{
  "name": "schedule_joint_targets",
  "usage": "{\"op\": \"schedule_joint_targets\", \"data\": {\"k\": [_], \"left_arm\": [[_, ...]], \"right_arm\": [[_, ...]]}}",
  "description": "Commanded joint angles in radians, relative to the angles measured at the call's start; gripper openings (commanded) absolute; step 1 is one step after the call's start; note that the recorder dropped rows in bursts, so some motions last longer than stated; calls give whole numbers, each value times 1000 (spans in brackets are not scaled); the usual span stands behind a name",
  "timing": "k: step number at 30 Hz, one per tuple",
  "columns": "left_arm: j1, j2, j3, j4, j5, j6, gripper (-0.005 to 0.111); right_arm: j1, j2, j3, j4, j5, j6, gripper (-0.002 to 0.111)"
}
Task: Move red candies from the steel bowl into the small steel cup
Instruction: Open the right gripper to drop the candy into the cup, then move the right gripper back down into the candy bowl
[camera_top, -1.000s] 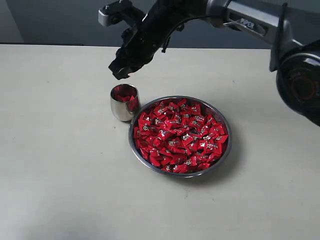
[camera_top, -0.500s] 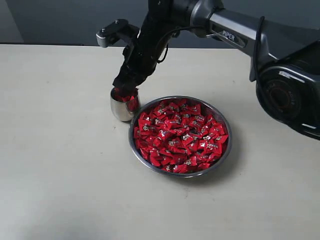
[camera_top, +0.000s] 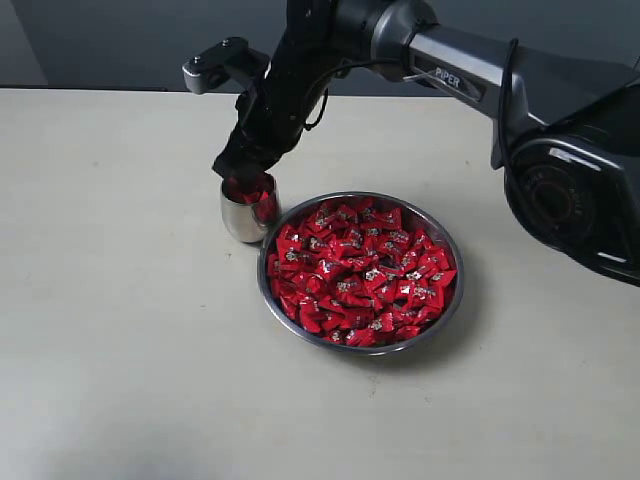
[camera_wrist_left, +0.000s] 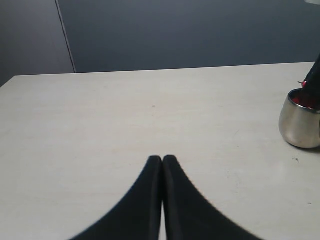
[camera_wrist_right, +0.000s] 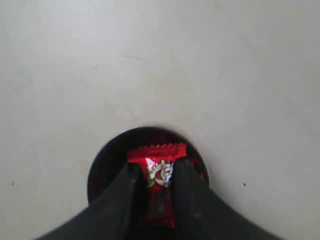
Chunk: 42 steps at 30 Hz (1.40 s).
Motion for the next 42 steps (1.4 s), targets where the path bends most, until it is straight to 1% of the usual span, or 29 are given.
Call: {"op": "schedule_joint_targets", "data": {"k": [1,3,4,20,21,22,25,26,27,31,34,36,39,41,42], "left_arm": [[1,-4,4,1,-2,-1,0],[1,-4,4,1,-2,-1,0],[1,-4,4,1,-2,-1,0],[1,-4,4,1,-2,-1,0],[1,-4,4,1,-2,-1,0],[1,-4,4,1,-2,-1,0],[1,-4,4,1,-2,-1,0],[1,-4,4,1,-2,-1,0],[1,-4,4,1,-2,-1,0],[1,-4,4,1,-2,-1,0],[1,-4,4,1,-2,-1,0],[1,-4,4,1,-2,-1,0],[1,-4,4,1,-2,-1,0],[1,-4,4,1,-2,-1,0],[1,-4,4,1,-2,-1,0]], "right_arm": [[1,-2,-7,3,2,5,36],[1,-2,-7,3,4,11,41],[1,-2,-7,3,6,11,42],[1,-19,-7,-21,13,31,42],[1,-26,-7,-38,13,56,40],[1,-32,-7,-56,13,84,36],[-1,-49,-7,-100,13,116,11],[-5,-61,-7,-94,15,130,0],[-8,-65,-7,-90,15,132,0],[-21,-93,6,-88,-18,249,-1],[-36,-168,111,-68,-140,270,-1],[-50,-242,257,-64,-231,270,-1],[-83,-401,569,-54,-458,237,-1],[-114,-491,753,-48,-531,197,-1],[-141,-537,831,-48,-539,190,-1]]}}
